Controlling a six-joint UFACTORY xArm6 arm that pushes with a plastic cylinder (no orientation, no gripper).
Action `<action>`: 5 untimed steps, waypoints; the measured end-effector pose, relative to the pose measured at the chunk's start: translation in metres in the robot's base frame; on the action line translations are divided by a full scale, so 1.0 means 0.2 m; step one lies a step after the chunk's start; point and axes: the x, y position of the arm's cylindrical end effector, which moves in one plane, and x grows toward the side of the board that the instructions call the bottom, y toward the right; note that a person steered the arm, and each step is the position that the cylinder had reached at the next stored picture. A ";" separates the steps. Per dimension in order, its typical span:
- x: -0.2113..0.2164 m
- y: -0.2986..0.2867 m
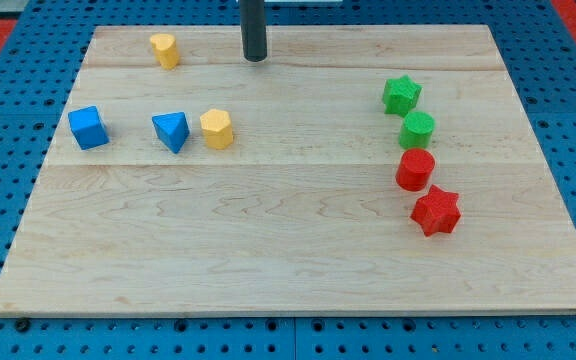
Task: Keep your arm diagonally top right to the green star
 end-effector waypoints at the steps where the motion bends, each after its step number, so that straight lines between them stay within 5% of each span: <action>1: 0.00 0.01; 5: 0.01 1.15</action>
